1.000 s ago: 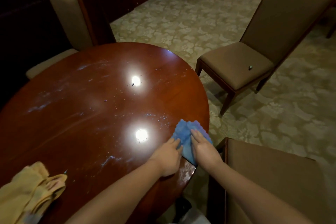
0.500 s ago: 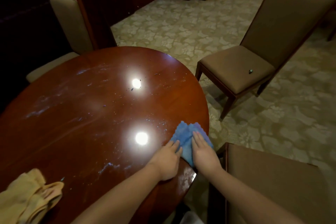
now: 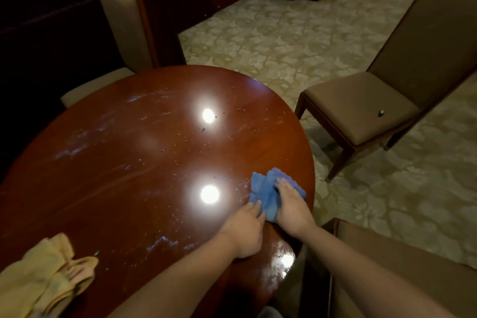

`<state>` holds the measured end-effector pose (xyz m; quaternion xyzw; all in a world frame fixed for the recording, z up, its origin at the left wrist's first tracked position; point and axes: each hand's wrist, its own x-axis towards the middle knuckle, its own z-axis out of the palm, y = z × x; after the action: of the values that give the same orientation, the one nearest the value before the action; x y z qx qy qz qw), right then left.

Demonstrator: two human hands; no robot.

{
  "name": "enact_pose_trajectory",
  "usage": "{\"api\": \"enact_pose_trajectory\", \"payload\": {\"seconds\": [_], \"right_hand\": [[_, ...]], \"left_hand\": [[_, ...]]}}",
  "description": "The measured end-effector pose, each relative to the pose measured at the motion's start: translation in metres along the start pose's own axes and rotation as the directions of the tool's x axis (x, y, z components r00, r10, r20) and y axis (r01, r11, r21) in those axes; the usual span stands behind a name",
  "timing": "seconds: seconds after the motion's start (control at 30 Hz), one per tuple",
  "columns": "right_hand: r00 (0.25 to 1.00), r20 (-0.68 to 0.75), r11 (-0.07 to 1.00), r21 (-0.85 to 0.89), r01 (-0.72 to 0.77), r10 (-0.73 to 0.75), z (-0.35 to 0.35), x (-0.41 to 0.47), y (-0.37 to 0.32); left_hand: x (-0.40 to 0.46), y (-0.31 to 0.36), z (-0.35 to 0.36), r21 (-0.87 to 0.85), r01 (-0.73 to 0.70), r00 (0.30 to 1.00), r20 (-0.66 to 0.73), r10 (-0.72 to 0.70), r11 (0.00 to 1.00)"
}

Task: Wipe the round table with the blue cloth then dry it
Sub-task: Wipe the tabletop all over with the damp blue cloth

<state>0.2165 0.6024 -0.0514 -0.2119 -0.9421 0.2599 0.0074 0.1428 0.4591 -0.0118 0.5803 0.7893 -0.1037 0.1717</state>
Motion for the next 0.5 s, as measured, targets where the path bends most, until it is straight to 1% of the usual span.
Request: {"api": "enact_pose_trajectory", "payload": {"seconds": [0.07,0.13,0.17,0.33,0.4,0.5], "right_hand": [[0.993,0.110,0.995,0.091,0.037,-0.047,-0.002,0.014,-0.014],[0.984,0.159,0.990,0.128,0.058,-0.078,-0.003,0.015,-0.018],[0.984,0.156,0.990,0.128,0.060,-0.080,-0.003,0.014,-0.012],[0.995,0.094,0.995,0.095,-0.036,0.027,-0.020,0.015,0.019],[0.992,0.125,0.998,0.066,0.004,-0.012,-0.019,0.023,0.015],[0.964,0.226,0.989,0.081,0.124,-0.140,-0.009,0.034,-0.005]], "left_hand": [[-0.009,-0.007,0.002,-0.009,0.033,0.999,-0.008,-0.034,0.999],[-0.019,-0.013,0.003,0.003,0.024,1.000,-0.005,-0.024,1.000],[-0.022,-0.015,0.003,0.007,0.013,1.000,-0.003,-0.013,1.000],[-0.002,-0.002,-0.003,-0.056,-0.014,1.000,0.003,0.015,0.998],[0.004,0.004,-0.006,-0.075,0.003,1.000,-0.018,-0.005,0.997],[-0.009,-0.002,-0.003,-0.080,0.033,0.998,-0.051,-0.037,0.996]]}}
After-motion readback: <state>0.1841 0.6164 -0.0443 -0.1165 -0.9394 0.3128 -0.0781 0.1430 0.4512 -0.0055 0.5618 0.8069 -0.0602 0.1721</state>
